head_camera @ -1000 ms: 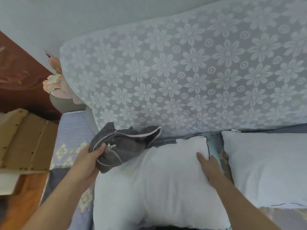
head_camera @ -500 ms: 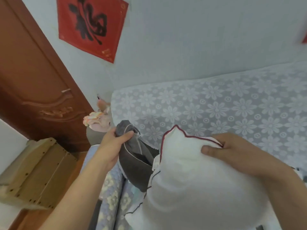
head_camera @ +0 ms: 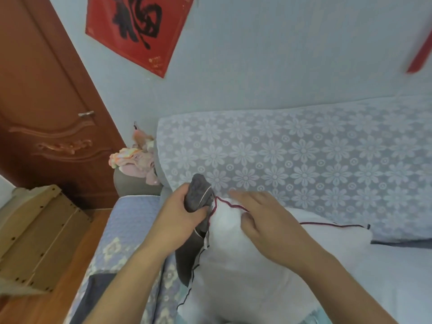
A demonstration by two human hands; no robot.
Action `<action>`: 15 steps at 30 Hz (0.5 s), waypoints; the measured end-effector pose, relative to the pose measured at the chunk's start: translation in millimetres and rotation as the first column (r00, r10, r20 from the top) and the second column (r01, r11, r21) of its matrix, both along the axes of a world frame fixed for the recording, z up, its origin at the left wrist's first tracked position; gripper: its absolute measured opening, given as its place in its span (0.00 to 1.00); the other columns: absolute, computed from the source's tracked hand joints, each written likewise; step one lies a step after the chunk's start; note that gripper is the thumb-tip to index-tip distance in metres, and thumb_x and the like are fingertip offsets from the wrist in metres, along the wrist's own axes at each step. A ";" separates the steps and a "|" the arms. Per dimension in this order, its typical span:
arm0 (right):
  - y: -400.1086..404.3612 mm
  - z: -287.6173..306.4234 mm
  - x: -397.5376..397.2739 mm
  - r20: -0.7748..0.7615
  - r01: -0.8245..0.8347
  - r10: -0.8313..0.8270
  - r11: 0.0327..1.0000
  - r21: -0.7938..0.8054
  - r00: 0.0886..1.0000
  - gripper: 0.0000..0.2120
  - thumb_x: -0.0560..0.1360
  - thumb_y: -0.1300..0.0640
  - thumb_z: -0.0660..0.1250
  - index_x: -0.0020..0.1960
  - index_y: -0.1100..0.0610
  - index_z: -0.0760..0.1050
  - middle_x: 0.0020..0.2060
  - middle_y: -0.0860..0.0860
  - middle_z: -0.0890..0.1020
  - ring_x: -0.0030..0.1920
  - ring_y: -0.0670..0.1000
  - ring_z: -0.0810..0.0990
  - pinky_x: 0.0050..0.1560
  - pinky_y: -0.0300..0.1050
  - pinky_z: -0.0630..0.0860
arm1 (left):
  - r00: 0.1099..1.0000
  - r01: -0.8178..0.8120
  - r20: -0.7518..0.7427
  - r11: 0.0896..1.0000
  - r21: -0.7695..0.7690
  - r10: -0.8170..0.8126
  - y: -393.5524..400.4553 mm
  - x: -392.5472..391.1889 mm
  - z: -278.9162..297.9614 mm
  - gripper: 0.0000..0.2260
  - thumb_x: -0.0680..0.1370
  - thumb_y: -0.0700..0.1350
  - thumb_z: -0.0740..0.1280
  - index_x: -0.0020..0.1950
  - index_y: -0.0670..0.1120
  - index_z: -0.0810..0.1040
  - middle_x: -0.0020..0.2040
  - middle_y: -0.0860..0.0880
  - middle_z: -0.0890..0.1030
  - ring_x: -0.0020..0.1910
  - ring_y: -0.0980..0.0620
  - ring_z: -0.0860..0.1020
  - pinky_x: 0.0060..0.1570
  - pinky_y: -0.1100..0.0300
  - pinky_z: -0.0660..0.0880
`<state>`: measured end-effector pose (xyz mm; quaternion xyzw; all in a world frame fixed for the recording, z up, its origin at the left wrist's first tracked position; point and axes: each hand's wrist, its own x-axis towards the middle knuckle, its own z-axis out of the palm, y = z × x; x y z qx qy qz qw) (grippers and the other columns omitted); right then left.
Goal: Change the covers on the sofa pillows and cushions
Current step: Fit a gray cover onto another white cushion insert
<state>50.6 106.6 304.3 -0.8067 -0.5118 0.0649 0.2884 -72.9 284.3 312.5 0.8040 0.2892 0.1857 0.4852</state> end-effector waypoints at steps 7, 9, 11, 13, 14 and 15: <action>19.7 -9.1 -11.6 0.005 0.082 -0.084 0.987 0.137 0.996 0.14 0.79 0.42 0.55 0.56 0.44 0.77 0.45 0.43 0.82 0.46 0.45 0.78 0.48 0.49 0.75 | 0.991 0.131 0.046 0.989 -0.071 -0.128 -4.5 -6.8 12.5 0.16 0.75 0.36 0.74 0.54 0.56 0.81 0.48 0.55 0.85 0.50 0.57 0.83 0.56 0.54 0.79; 19.6 -13.2 -14.8 -0.048 0.126 -0.120 0.979 0.158 0.992 0.16 0.77 0.42 0.56 0.53 0.45 0.79 0.43 0.43 0.82 0.45 0.45 0.79 0.46 0.49 0.75 | 0.983 0.179 0.069 0.973 -0.144 -0.170 -2.5 -10.9 13.5 0.16 0.75 0.36 0.73 0.54 0.56 0.82 0.52 0.50 0.86 0.54 0.51 0.83 0.61 0.44 0.77; 18.7 -12.2 -18.6 -0.084 0.159 -0.146 0.969 0.188 0.986 0.17 0.77 0.41 0.56 0.51 0.46 0.81 0.43 0.43 0.83 0.44 0.45 0.79 0.47 0.48 0.76 | 0.963 0.268 0.075 0.946 -0.184 -0.258 0.4 -15.9 17.2 0.18 0.73 0.34 0.69 0.56 0.53 0.82 0.55 0.45 0.85 0.58 0.44 0.82 0.64 0.36 0.74; 18.5 -11.3 -21.7 -0.095 0.185 -0.168 0.960 0.210 0.981 0.17 0.76 0.41 0.58 0.49 0.47 0.83 0.42 0.43 0.83 0.43 0.45 0.80 0.46 0.48 0.76 | 0.928 0.371 0.058 0.906 -0.202 -0.367 5.0 -20.3 24.6 0.24 0.68 0.30 0.61 0.58 0.49 0.82 0.57 0.41 0.84 0.61 0.40 0.80 0.65 0.34 0.72; 18.0 -11.2 -22.4 -0.088 0.206 -0.191 0.954 0.216 0.978 0.15 0.76 0.42 0.60 0.48 0.47 0.83 0.41 0.43 0.83 0.42 0.44 0.79 0.45 0.48 0.76 | 0.908 0.417 0.043 0.887 -0.198 -0.418 7.7 -21.8 29.4 0.27 0.66 0.29 0.59 0.59 0.47 0.82 0.58 0.40 0.84 0.61 0.38 0.80 0.65 0.33 0.71; 18.4 -12.3 -22.6 -0.081 0.221 -0.207 0.946 0.236 0.975 0.12 0.76 0.44 0.63 0.48 0.47 0.84 0.41 0.42 0.82 0.42 0.44 0.79 0.45 0.47 0.76 | 0.889 0.453 0.021 0.873 -0.183 -0.457 10.7 -22.5 33.7 0.28 0.67 0.27 0.57 0.60 0.45 0.82 0.58 0.40 0.84 0.61 0.37 0.80 0.64 0.33 0.72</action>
